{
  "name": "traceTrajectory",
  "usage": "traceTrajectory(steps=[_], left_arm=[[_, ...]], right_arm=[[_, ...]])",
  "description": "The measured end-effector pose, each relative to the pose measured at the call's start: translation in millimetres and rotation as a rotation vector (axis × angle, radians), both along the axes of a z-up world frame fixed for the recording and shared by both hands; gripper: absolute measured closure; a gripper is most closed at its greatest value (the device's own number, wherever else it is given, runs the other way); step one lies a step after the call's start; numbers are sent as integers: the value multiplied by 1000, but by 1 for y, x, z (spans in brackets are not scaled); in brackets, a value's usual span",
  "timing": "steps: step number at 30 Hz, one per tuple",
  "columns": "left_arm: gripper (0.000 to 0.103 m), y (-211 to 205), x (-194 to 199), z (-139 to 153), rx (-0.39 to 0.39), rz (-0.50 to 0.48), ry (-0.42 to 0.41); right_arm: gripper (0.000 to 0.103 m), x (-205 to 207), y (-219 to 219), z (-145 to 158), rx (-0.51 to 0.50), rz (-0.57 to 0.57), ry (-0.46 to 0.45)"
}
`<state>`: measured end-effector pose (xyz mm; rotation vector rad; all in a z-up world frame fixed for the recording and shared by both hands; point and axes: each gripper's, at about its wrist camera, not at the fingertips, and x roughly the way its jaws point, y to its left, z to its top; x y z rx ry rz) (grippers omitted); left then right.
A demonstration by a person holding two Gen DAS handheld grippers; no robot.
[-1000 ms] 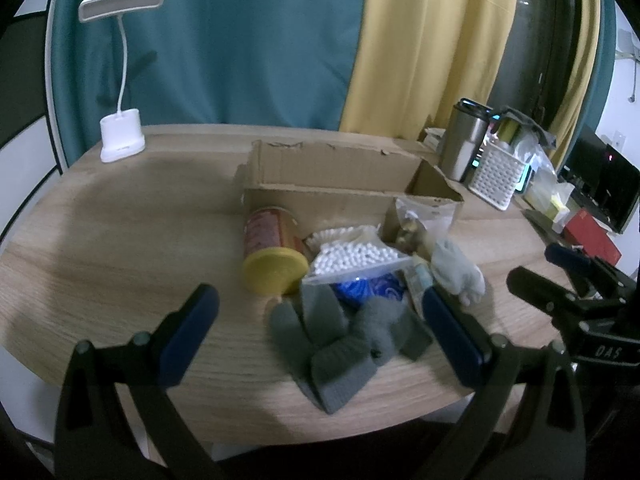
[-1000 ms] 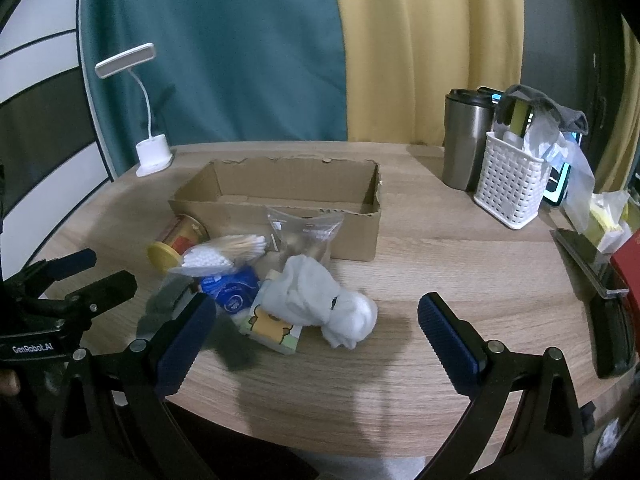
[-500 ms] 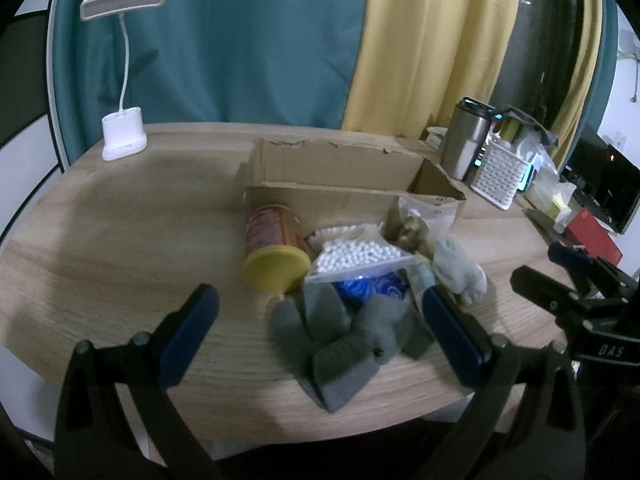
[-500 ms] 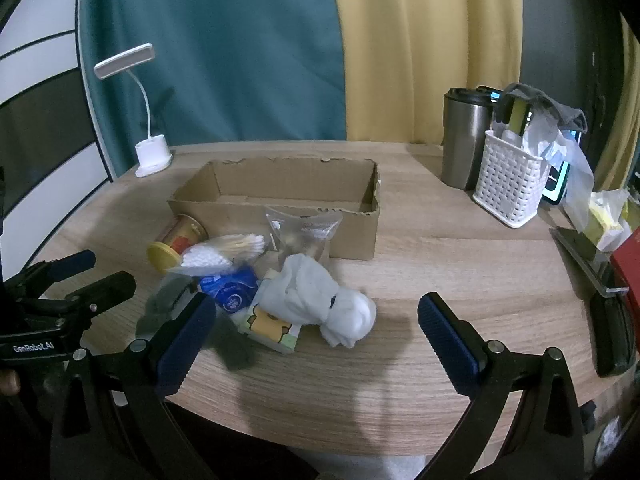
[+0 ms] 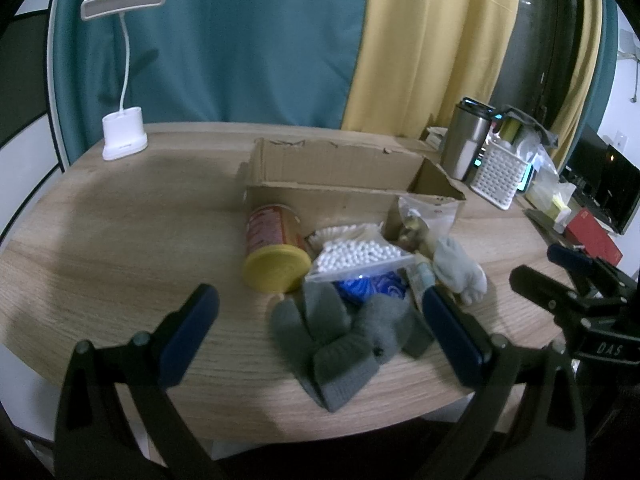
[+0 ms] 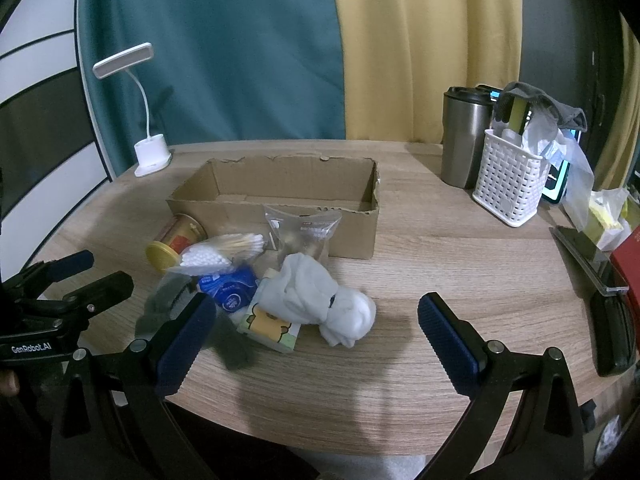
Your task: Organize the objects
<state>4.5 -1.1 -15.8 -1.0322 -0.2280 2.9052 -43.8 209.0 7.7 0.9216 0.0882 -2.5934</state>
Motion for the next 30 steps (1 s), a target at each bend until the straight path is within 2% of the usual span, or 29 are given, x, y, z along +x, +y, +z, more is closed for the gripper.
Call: traceTrajectory(steps=[30], left_arm=[[0, 2, -10, -11, 5, -11, -44]], right_arm=[[0, -11, 0, -8, 7, 0, -28]])
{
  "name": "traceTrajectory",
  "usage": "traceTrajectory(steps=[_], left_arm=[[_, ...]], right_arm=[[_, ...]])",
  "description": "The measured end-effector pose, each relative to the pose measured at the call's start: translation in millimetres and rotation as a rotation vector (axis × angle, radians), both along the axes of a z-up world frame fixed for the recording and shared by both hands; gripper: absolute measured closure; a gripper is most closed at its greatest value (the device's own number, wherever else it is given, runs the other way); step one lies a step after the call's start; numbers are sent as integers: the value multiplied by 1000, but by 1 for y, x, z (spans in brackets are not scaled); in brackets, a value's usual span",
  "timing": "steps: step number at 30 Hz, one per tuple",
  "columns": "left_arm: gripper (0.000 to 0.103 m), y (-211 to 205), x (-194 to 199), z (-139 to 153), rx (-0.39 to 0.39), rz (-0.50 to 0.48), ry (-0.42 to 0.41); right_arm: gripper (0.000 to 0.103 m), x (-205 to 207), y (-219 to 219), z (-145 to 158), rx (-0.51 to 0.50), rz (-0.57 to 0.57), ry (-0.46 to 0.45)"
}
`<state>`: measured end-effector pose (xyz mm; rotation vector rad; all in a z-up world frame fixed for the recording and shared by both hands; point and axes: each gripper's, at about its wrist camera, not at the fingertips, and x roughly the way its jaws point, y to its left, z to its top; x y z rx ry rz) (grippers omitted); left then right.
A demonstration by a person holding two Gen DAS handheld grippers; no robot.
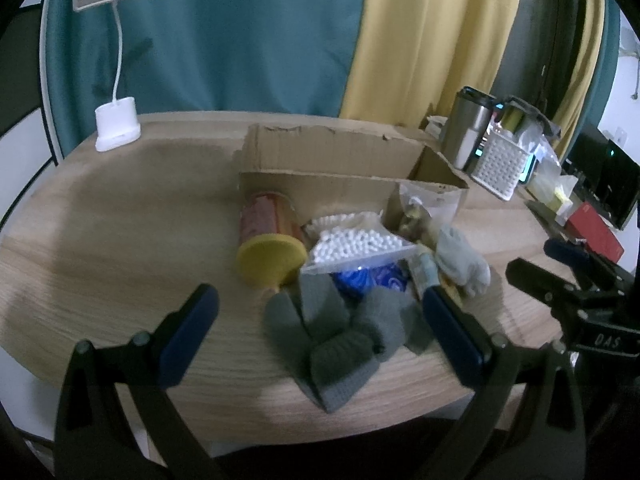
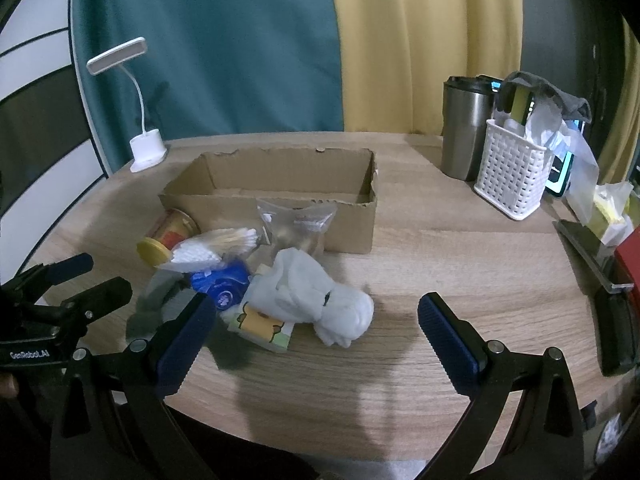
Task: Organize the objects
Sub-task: 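Grasp the grey socks with the left tool while the right tool grasps the white socks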
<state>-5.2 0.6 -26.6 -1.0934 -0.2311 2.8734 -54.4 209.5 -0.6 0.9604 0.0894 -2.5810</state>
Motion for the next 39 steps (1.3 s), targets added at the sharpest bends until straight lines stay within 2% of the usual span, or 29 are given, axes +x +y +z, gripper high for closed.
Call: traceTrajectory(steps=[33, 39], left_arm=[[1, 21, -32, -41, -4, -56, -143], [3, 24, -35, -45, -12, -64, -162]], right_arm=[[0, -40, 7, -34, -28, -14, -130], [7, -46, 10, -33, -53, -12, -147]])
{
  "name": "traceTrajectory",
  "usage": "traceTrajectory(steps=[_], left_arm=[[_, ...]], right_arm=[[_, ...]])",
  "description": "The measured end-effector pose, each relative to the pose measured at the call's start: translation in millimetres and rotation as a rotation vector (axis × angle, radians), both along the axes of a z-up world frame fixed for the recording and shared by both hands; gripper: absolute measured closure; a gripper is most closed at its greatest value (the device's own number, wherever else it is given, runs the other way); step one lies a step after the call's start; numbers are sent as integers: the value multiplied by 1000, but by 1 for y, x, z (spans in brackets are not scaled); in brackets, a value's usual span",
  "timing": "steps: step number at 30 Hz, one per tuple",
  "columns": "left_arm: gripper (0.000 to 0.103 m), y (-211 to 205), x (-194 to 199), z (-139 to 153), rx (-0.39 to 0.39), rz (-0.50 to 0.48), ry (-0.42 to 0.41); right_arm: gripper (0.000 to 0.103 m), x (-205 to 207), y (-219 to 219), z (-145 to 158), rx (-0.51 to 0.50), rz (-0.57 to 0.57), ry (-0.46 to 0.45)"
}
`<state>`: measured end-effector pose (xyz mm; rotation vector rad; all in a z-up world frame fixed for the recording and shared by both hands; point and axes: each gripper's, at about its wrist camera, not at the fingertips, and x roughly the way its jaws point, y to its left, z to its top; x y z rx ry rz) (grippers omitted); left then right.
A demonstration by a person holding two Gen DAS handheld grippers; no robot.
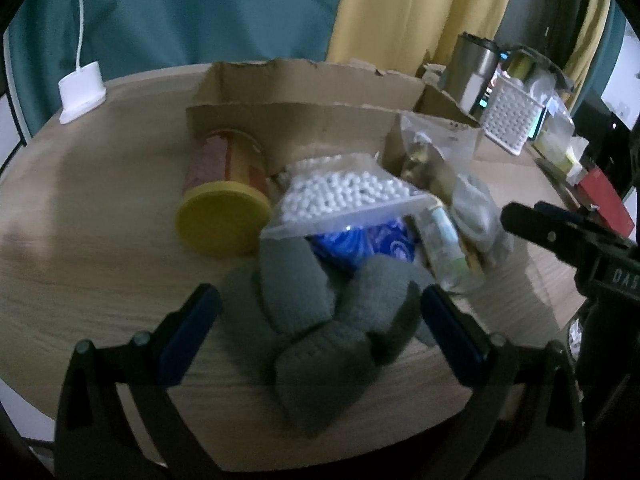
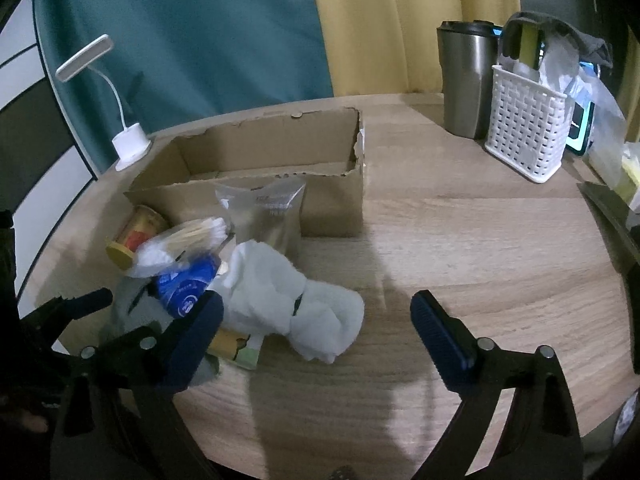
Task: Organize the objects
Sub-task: 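Grasp the grey socks with the left tool while the right tool grasps the white socks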
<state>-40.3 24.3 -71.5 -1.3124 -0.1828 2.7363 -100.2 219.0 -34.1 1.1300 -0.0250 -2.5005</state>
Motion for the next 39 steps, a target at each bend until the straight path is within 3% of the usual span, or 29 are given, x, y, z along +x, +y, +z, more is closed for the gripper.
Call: traceTrajectory(steps=[2, 6, 10, 14, 24, 28, 34, 39], left_arm=[[13, 0, -2, -3, 5, -7, -12], [15, 2, -1, -4, 13, -20, -13], [24, 2, -1, -5, 33, -37, -14], [35, 5, 1, -4, 48, -59, -11], [49, 7, 6, 1, 63, -77, 11], [56, 6, 8, 3, 69, -79, 18], [59, 4, 12, 8, 74, -80, 32], [59, 2, 16, 15, 75, -75, 57]], right_arm=[[7, -3, -1, -2, -12, 8, -12], [7, -7, -6, -10, -25, 29, -42], [7, -10, -9, -20, -51, 36, -59], [18, -10, -9, -23, -73, 48, -76], [30, -5, -7, -25, -83, 53, -69], [44, -2, -8, -24, -81, 53, -54], [59, 2, -7, -21, -77, 59, -27], [62, 4, -7, -19, -78, 58, -11]])
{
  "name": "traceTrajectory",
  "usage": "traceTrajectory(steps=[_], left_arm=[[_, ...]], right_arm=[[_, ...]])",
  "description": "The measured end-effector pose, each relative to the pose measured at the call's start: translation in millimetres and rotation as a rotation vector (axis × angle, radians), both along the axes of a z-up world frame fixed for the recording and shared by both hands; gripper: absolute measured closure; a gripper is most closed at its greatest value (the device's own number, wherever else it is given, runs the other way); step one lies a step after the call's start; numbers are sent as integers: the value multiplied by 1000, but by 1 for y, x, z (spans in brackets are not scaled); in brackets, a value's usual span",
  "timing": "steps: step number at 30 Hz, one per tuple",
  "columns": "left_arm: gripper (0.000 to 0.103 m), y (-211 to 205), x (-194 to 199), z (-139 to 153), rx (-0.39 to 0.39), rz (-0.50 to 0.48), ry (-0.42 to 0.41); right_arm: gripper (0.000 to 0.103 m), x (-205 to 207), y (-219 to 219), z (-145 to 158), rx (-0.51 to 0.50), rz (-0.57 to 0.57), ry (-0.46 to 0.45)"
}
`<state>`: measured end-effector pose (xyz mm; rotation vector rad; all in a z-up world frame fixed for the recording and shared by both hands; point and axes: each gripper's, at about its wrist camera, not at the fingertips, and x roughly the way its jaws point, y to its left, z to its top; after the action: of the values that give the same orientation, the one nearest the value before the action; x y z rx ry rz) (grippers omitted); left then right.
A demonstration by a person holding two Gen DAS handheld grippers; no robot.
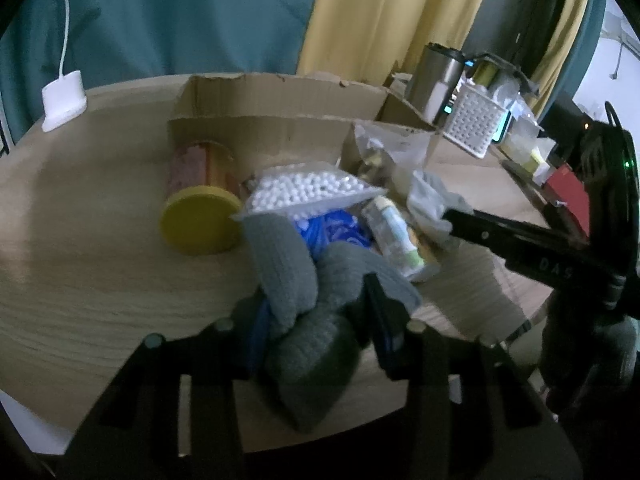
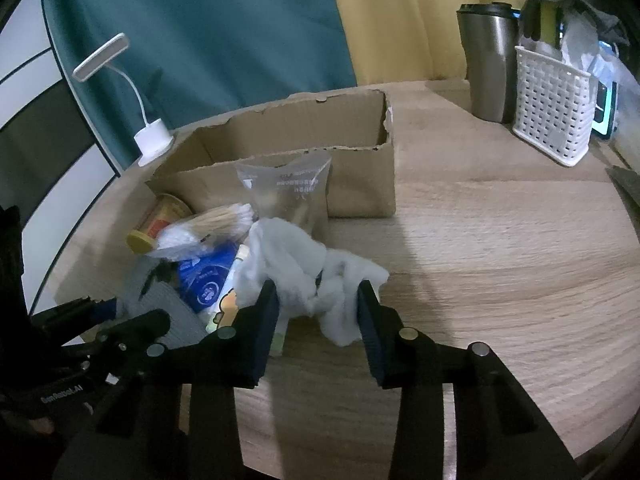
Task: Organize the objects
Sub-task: 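Grasp the grey socks with the left tool while the right tool grasps the white socks, then carry the grey socks with the left tool while the right tool carries white socks toward the box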
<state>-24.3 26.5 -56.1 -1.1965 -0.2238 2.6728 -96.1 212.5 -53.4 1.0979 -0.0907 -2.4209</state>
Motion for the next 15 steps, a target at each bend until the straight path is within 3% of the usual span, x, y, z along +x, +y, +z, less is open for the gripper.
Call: traceTrajectory(steps=[15], left_arm=[[59, -12, 9, 29, 16, 22, 80]], right_arm=[[63, 11, 4, 20, -10, -10, 65]])
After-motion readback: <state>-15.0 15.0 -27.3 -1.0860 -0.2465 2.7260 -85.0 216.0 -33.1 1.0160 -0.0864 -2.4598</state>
